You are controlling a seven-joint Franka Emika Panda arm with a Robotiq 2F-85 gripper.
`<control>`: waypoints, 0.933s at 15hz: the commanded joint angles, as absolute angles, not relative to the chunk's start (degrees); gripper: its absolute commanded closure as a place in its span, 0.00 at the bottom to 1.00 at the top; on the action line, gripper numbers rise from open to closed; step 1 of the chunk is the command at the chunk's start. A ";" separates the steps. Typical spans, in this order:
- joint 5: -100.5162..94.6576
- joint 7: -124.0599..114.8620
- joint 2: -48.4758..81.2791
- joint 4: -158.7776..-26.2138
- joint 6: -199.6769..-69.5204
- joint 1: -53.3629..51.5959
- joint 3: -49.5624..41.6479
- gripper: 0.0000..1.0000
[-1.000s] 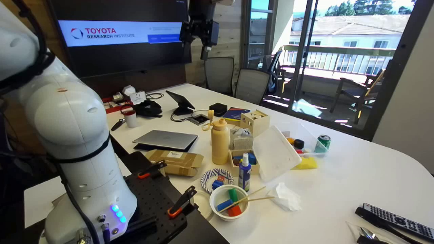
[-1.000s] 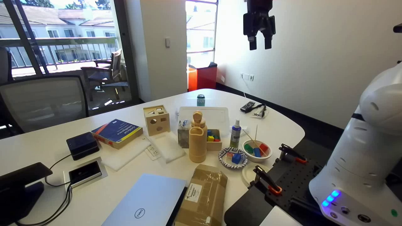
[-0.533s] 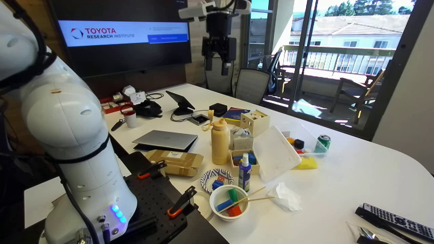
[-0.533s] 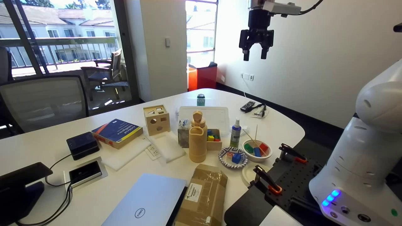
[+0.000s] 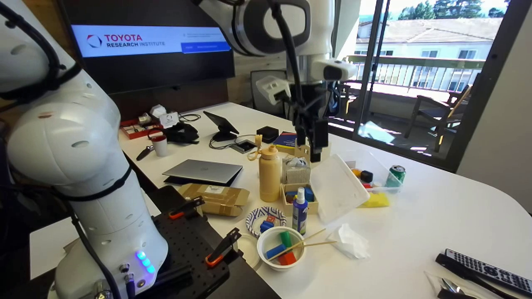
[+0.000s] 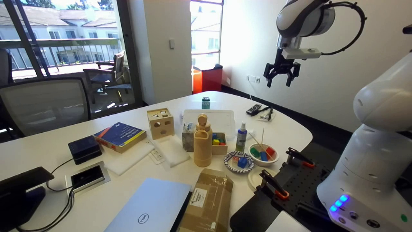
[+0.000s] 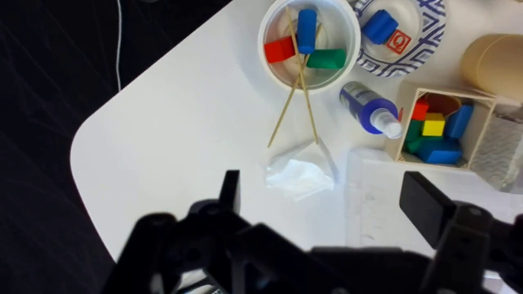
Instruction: Pick up the sticks and mix the objects in the box
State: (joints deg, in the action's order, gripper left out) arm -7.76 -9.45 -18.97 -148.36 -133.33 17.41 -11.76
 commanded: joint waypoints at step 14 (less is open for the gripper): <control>27.38 6.16 19.65 -147.79 -168.76 21.14 -5.94 0.00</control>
State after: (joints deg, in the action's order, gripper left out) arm 23.65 3.37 13.76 -152.16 -166.59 19.00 -8.89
